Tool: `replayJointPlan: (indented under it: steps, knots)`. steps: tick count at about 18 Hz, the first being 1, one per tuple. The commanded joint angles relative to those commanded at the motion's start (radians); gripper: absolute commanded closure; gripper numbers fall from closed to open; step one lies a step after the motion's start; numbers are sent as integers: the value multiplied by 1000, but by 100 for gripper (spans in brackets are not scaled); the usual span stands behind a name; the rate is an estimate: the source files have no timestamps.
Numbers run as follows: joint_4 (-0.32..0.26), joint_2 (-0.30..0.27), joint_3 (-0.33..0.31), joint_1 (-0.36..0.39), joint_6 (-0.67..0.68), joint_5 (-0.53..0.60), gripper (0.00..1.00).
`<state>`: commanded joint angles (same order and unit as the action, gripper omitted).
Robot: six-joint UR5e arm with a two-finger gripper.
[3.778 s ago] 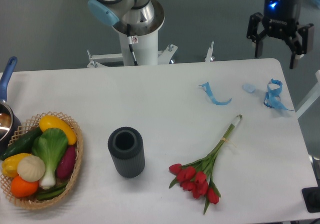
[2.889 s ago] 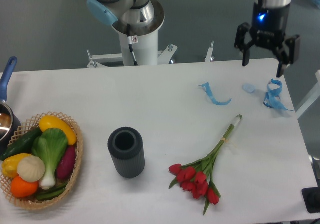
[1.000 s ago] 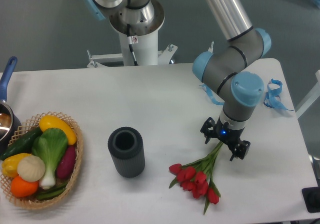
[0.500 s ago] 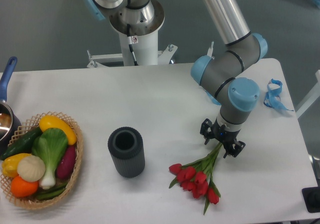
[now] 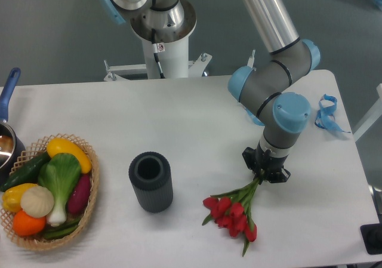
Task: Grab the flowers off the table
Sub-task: 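Lift the gripped tulip bunch up off the table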
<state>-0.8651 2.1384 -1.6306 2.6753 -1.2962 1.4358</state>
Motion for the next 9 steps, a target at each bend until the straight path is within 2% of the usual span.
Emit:
replayJointPlan:
  steps: [3,6,9]
  knots:
    - [-2,-11,5,3,2,-3,100]
    - [-2,-64,11,6,31,-17,100]
    - [0,-135,15,12,102,-139,100]
